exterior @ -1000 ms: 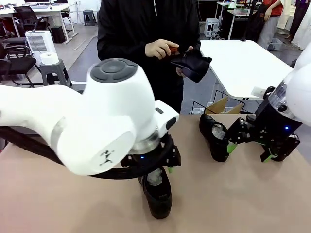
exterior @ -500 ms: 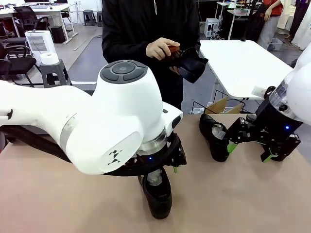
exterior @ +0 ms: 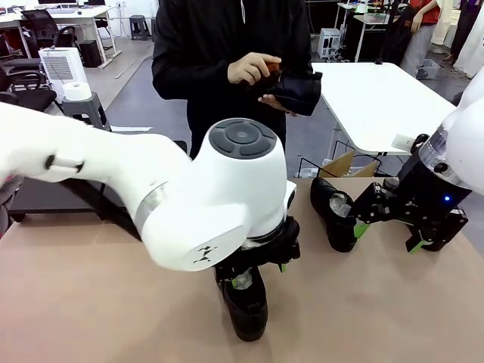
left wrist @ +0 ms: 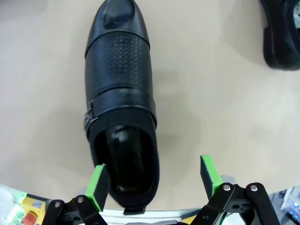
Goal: Organize the shoes by placing them on the stand.
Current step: Place the Shoe from the middle of the table onto the Shoes Stand.
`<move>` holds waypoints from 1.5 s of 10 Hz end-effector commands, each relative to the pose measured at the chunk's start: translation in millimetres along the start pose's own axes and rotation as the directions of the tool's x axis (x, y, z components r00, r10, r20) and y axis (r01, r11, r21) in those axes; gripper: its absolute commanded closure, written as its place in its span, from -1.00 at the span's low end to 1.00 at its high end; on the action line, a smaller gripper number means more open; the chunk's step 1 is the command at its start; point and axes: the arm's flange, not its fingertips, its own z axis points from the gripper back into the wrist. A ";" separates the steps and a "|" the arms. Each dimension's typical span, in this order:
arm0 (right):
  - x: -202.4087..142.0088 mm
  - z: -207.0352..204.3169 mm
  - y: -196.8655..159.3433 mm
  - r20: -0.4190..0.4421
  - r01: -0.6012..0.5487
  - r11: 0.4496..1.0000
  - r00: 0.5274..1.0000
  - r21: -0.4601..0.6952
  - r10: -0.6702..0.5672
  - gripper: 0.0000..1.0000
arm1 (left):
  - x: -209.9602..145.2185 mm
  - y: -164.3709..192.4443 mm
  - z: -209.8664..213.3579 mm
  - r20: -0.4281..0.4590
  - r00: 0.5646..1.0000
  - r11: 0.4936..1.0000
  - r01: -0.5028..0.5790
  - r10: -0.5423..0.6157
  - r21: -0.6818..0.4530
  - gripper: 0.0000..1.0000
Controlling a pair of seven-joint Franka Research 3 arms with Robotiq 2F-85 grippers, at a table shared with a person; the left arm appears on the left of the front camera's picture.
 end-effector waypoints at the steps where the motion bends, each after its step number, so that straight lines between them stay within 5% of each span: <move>1: 3.6 1.3 0.7 -0.001 -0.017 1.000 1.000 0.017 0.017 -1.00 | 8.7 -28.6 -19.0 -0.003 0.998 0.998 -0.057 0.057 0.040 -1.00; 7: 3.6 1.3 0.7 -0.001 -0.017 1.000 1.000 0.017 0.017 -1.00 | 10.5 -37.9 -58.7 -0.054 0.996 0.992 -0.065 0.071 0.105 -1.00; 12: 3.6 1.3 0.7 -0.001 -0.017 1.000 1.000 0.017 0.017 -1.00 | 10.1 -31.9 -53.5 -0.042 0.997 0.985 -0.052 0.060 0.165 0.86; 15: 3.6 1.3 0.7 -0.001 -0.017 1.000 1.000 0.017 0.017 -1.00 | 11.1 -28.4 -54.2 -0.041 0.998 0.984 -0.046 0.054 0.170 1.00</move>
